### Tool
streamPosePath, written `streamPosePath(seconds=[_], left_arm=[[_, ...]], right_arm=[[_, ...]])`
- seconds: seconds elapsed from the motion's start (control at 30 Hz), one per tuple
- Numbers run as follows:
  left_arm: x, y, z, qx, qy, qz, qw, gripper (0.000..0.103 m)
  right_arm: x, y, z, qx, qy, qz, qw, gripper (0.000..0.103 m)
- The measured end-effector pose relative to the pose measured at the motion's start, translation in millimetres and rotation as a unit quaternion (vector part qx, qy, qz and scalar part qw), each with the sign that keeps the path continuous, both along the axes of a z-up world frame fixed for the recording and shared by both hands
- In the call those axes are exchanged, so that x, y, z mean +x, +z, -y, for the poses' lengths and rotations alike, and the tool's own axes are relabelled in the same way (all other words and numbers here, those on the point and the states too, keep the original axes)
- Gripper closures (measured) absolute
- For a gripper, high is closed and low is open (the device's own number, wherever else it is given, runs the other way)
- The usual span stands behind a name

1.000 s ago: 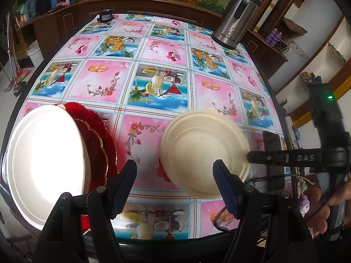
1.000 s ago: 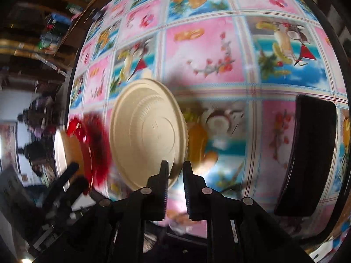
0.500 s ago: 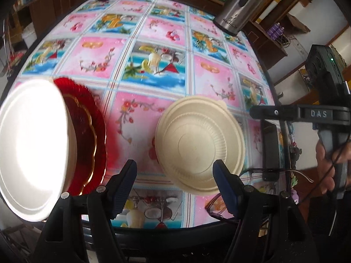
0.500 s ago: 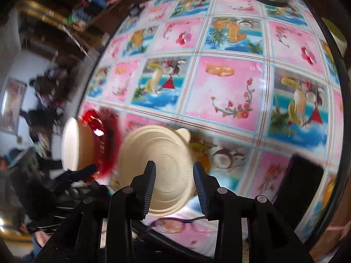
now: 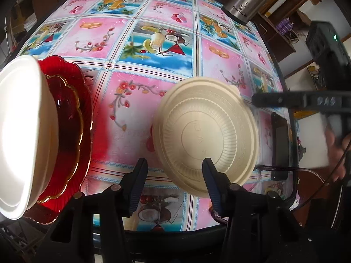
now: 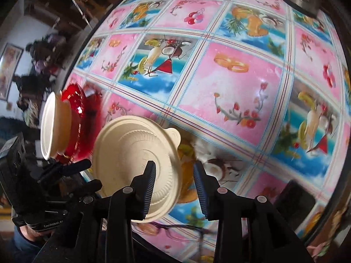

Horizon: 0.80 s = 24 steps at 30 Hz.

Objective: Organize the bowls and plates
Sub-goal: 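Carry the beige bowl with the right gripper over the plate stack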

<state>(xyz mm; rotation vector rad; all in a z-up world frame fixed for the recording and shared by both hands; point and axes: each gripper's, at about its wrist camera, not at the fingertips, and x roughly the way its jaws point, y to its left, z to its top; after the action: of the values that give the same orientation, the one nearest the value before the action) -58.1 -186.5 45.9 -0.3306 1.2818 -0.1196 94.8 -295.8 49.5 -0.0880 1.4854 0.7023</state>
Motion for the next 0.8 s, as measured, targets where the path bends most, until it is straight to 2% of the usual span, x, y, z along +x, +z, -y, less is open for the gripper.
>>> streamPosePath(seconds=[0.1, 0.2, 0.3, 0.37, 0.4, 0.5, 0.8], left_arm=[[2, -5, 0, 0.000, 0.002, -0.005, 1.0000, 0.057], [4, -9, 1, -0.001, 0.000, -0.009, 1.0000, 0.058], [7, -12, 5, 0.002, -0.007, -0.011, 0.9999, 0.067], [9, -14, 7, 0.003, -0.011, -0.012, 0.9999, 0.069], [10, -14, 8, 0.005, -0.014, -0.012, 0.9998, 0.071], [13, -11, 10, 0.020, -0.021, -0.005, 0.9996, 0.071], [19, 5, 11, 0.033, -0.025, 0.020, 0.9989, 0.071]], right_arm=[[5, 0, 1, -0.008, 0.014, 0.000, 1.000, 0.065], [7, -12, -2, 0.007, 0.029, -0.034, 0.999, 0.065], [5, -21, -9, 0.000, 0.043, -0.039, 0.998, 0.065], [3, -27, -12, -0.005, 0.046, -0.046, 0.998, 0.079], [3, -29, -13, -0.009, 0.046, -0.051, 0.998, 0.090], [2, -31, -11, -0.011, 0.038, -0.053, 0.998, 0.091], [2, -15, -3, 0.003, 0.019, -0.047, 0.999, 0.091]])
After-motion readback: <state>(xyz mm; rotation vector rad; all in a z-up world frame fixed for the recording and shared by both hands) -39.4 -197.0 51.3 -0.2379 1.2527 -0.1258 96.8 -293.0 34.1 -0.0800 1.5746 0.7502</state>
